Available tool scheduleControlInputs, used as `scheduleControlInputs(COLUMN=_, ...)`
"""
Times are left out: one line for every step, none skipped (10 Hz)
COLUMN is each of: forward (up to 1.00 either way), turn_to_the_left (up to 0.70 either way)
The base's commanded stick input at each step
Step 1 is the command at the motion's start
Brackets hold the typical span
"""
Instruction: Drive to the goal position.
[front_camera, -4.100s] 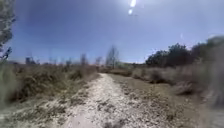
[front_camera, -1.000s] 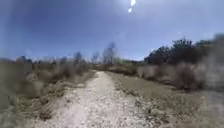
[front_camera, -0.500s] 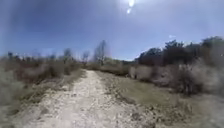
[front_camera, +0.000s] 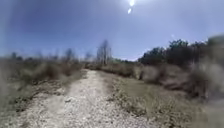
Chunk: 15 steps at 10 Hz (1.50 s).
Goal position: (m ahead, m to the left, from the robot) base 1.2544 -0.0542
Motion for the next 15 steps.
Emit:
scheduleControlInputs(forward=0.7, turn_to_the_left=0.0)
scheduleControlInputs(forward=0.7, turn_to_the_left=0.0)
scheduleControlInputs(forward=0.7, turn_to_the_left=0.0)
scheduleControlInputs(forward=0.7, turn_to_the_left=0.0)
scheduleControlInputs(forward=0.7, turn_to_the_left=0.0)
scheduleControlInputs(forward=0.7, turn_to_the_left=0.0)
scheduleControlInputs(forward=0.7, turn_to_the_left=0.0)
scheduleControlInputs(forward=0.7, turn_to_the_left=0.0)
scheduleControlInputs(forward=0.7, turn_to_the_left=0.0)
scheduleControlInputs(forward=0.7, turn_to_the_left=0.0)
scheduleControlInputs(forward=0.7, turn_to_the_left=0.0)
scheduleControlInputs(forward=0.7, turn_to_the_left=0.0)
scheduleControlInputs(forward=0.7, turn_to_the_left=0.0)
scheduleControlInputs(forward=0.7, turn_to_the_left=0.0)
scheduleControlInputs(forward=0.7, turn_to_the_left=0.0)
